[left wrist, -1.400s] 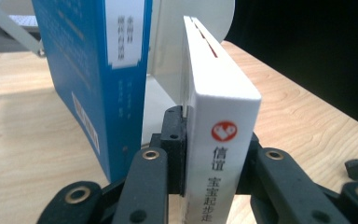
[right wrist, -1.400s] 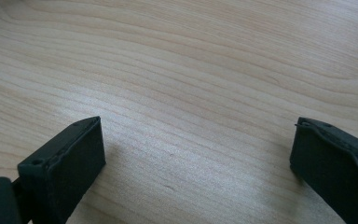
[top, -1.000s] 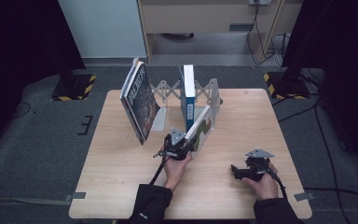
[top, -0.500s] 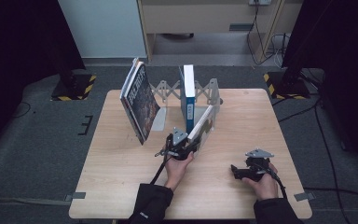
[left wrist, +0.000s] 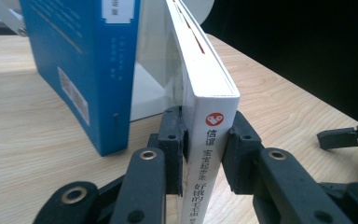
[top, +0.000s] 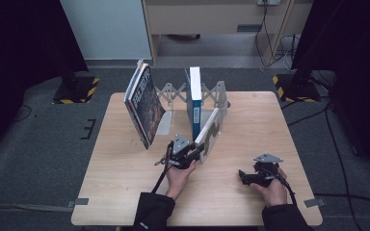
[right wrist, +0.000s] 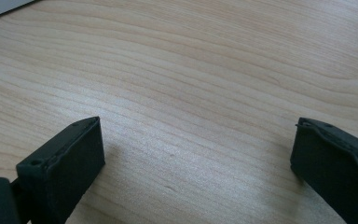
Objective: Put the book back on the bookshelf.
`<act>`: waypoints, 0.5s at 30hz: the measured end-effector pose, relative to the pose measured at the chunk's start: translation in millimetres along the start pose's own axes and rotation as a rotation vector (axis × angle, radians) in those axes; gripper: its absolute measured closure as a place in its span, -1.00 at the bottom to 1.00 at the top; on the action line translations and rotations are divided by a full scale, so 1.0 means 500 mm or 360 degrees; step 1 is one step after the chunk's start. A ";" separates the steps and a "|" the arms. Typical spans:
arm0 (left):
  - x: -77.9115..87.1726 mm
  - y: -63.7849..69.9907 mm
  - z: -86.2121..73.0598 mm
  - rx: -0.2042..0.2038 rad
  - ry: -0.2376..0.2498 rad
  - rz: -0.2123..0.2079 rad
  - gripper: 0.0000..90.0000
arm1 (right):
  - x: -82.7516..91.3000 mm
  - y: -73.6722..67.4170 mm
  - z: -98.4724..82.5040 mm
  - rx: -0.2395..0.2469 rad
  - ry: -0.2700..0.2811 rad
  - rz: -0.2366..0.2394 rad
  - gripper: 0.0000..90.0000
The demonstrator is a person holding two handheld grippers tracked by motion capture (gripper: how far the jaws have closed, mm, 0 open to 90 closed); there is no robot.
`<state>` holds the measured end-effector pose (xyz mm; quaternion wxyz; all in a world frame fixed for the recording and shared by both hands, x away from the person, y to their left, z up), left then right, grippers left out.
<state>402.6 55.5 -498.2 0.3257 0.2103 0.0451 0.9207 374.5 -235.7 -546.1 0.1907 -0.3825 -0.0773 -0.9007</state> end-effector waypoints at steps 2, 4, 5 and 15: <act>-0.005 0.005 0.002 -0.0008 0.0003 -0.0001 0.56 | 0.000 0.000 0.000 0.0000 0.0000 0.0000 -0.93; -0.010 0.010 0.005 -0.0016 0.0005 -0.0004 0.54 | 0.000 0.000 0.000 0.0000 0.0000 0.0001 -0.93; -0.014 0.012 0.008 -0.0017 0.0000 -0.0006 0.54 | 0.000 0.000 0.000 0.0001 0.0000 0.0000 -0.93; -0.049 0.026 0.019 -0.0036 -0.0028 -0.0049 0.42 | -0.001 0.000 0.000 0.0004 0.0000 -0.0001 -0.94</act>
Point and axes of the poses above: each handheld gripper's, and its own axes: x roughly backward along the jaws, z roughly out of its top, y roughly to its right, the point moved 1 cm from there along -x, roughly forward along the jaws, and after that the axes turned 1 degree about -y, right-handed, at the moved point
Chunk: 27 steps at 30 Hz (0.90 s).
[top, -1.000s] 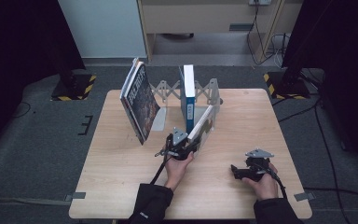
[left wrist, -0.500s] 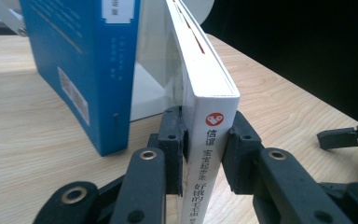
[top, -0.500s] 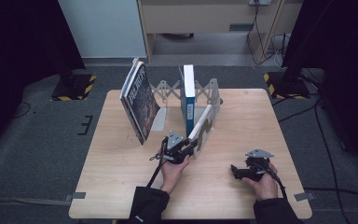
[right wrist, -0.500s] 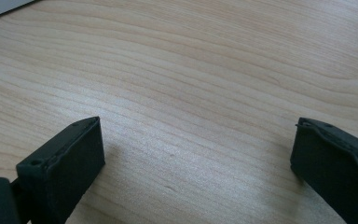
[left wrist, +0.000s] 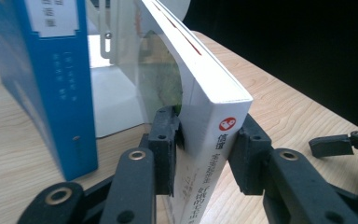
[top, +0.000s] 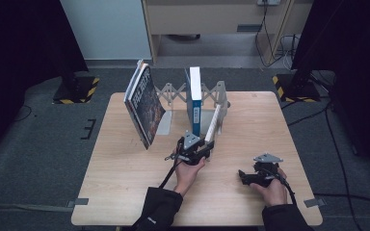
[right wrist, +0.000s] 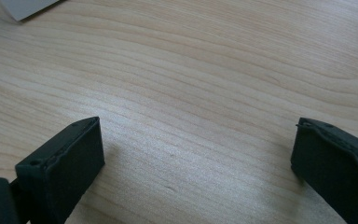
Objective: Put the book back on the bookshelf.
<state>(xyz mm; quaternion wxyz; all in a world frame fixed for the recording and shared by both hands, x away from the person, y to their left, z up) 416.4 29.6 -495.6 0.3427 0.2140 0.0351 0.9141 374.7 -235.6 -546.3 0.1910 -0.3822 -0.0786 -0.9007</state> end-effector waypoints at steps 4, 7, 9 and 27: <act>-0.002 -0.001 -0.005 -0.0002 -0.0008 -0.0066 0.38 | 0.000 0.000 0.000 -0.0003 -0.0001 0.0001 -0.94; 0.006 -0.001 -0.010 -0.0044 -0.0011 -0.0116 0.38 | 0.000 0.000 0.000 0.0000 0.0000 -0.0001 -0.94; 0.011 -0.001 -0.012 -0.0044 -0.0004 -0.0139 0.39 | 0.000 0.000 0.000 0.0000 0.0000 0.0000 -0.94; -0.036 -0.007 0.025 -0.0057 -0.0068 -0.0134 0.41 | 0.000 0.000 0.000 0.0000 0.0000 -0.0002 -0.94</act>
Point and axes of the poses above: each handheld gripper's, and its own axes: x roughly backward along the jaws, z roughly out of its top, y roughly to its right, the point moved 1 cm from there along -x, roughly forward along the jaws, and after that the axes turned 1 degree about -y, right-handed, at the moved point
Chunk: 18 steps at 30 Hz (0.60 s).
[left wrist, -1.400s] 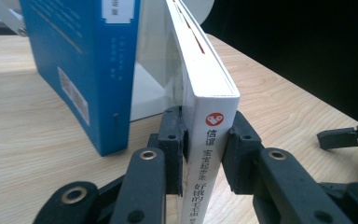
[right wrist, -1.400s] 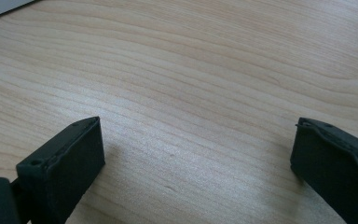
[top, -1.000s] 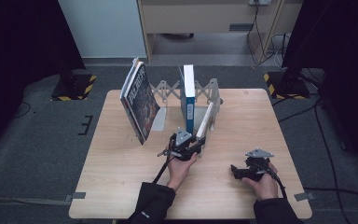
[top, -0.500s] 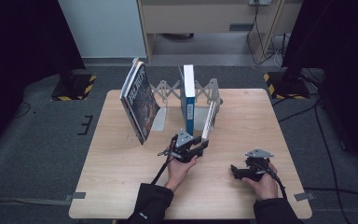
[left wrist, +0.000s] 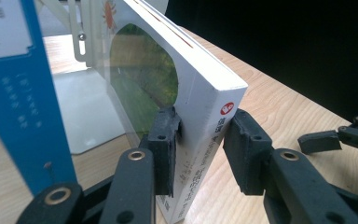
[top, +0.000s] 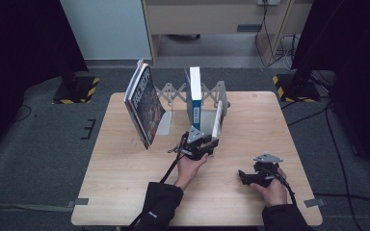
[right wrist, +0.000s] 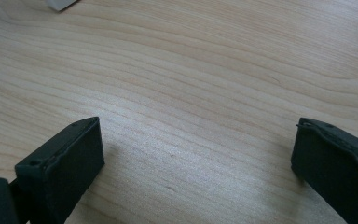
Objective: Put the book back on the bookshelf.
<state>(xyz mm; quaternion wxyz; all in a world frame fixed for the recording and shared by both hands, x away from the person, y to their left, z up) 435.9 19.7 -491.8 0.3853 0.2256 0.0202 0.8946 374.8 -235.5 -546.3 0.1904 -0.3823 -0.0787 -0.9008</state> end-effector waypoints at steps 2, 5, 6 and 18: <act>-0.006 -0.003 0.003 0.0022 0.0000 -0.0011 0.40 | 0.000 0.000 0.000 -0.0001 -0.0001 0.0001 -0.94; -0.003 -0.004 0.001 0.0010 -0.0030 -0.0038 0.39 | 0.000 0.000 0.000 0.0000 -0.0001 0.0000 -0.94; 0.000 -0.003 0.001 0.0005 -0.0027 -0.0047 0.39 | 0.000 0.000 0.000 0.0000 0.0000 0.0001 -0.94; 0.012 0.002 0.023 -0.0057 -0.0023 -0.0056 0.48 | 0.000 0.000 0.000 -0.0004 0.0001 0.0002 -0.94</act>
Point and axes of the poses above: each handheld gripper's, and its own axes: x roughly backward along the jaws, z roughly out of its top, y roughly to its right, the point moved 1 cm from there along -x, roughly forward along the jaws, and after that the axes turned 1 degree about -y, right-handed, at the moved point
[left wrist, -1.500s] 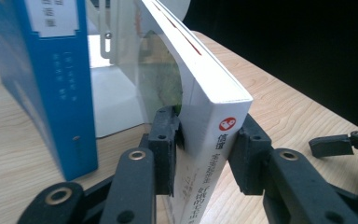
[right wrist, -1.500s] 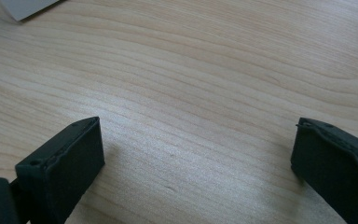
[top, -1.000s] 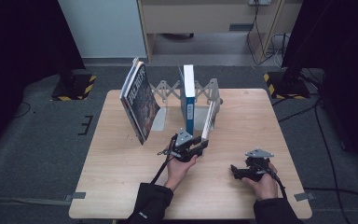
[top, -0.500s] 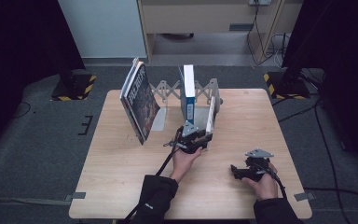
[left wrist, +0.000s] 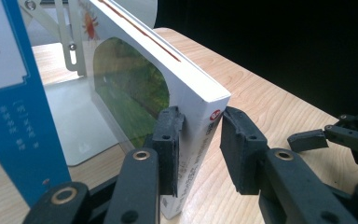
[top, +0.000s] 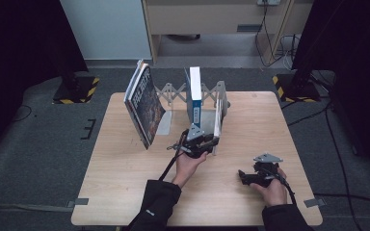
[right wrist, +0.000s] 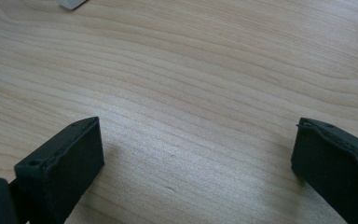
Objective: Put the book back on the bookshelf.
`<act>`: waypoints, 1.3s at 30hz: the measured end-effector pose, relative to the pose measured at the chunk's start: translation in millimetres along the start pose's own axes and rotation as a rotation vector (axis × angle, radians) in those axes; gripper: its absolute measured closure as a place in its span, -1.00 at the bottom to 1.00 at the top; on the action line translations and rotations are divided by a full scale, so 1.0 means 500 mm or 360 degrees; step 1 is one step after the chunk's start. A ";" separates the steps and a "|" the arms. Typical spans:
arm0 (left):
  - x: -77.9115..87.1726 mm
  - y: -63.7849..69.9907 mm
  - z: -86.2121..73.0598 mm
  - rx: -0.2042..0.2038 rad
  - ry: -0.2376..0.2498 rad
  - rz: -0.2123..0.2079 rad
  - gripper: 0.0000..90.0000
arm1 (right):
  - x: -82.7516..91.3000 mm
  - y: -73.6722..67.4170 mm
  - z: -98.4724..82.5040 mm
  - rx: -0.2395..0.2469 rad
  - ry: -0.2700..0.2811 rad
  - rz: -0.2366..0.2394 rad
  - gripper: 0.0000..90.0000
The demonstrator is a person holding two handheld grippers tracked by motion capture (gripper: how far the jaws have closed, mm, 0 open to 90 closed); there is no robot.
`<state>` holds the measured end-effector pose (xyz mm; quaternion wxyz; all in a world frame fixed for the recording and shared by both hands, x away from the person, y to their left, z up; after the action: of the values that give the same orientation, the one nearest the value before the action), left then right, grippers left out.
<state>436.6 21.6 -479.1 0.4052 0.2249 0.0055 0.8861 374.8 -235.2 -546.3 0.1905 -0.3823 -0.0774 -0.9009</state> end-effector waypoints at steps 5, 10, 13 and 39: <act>-0.019 -0.003 0.018 -0.0022 -0.0036 0.0035 0.48 | 0.000 0.000 0.000 0.0000 0.0000 0.0000 -0.95; -0.040 -0.011 0.032 -0.0001 -0.0047 0.0057 0.48 | 0.000 0.000 0.000 0.0001 0.0000 0.0000 -0.95; -0.051 -0.015 0.037 -0.0004 -0.0043 0.0078 0.47 | 0.000 0.000 0.000 0.0000 0.0000 0.0000 -0.95; -0.087 -0.024 0.055 -0.0103 -0.0043 0.0210 0.38 | 0.000 0.000 0.000 -0.0002 -0.0002 -0.0001 -0.95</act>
<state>481.1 -6.2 -473.8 0.3529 0.2234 -0.0435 0.9076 374.9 -235.0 -546.3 0.1901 -0.3830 -0.0771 -0.9007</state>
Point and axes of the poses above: each handheld gripper's, and its own axes: x roughly backward along the jaws, z roughly out of its top, y roughly to its right, the point moved 1 cm from there along -x, roughly forward along the jaws, and after that the axes turned 1 degree about -y, right-handed, at the moved point
